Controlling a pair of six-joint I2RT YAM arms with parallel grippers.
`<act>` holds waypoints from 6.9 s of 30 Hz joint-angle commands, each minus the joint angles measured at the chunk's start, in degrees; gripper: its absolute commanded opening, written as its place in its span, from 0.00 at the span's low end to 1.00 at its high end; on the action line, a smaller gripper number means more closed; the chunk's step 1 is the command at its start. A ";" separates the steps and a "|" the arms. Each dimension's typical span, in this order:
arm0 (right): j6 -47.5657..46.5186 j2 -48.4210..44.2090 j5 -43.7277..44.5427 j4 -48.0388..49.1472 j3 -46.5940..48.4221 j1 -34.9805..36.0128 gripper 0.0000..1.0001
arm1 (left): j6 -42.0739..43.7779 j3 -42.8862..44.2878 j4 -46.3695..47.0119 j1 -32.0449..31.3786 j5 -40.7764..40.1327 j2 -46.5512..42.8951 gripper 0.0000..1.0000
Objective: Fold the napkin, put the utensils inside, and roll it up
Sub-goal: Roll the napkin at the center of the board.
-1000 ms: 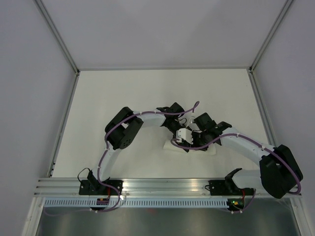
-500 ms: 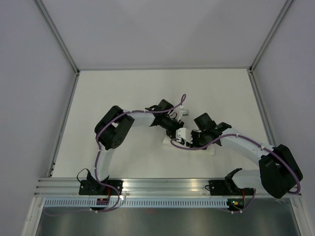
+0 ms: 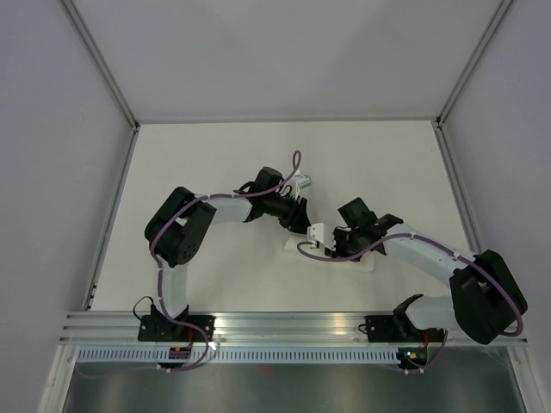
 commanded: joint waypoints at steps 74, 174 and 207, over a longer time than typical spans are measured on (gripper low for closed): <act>-0.73 22.70 -19.65 -22.23 22.75 -14.93 0.30 | 41.44 -15.93 17.56 -35.67 -56.94 -14.54 0.76; -3.47 -8.40 -1.91 -10.83 3.70 -4.32 0.49 | 18.41 33.91 -47.48 -12.38 5.82 22.99 0.47; 7.17 -2.78 8.64 9.22 -8.87 7.83 0.15 | 14.99 35.14 -47.13 -10.71 12.16 25.27 0.50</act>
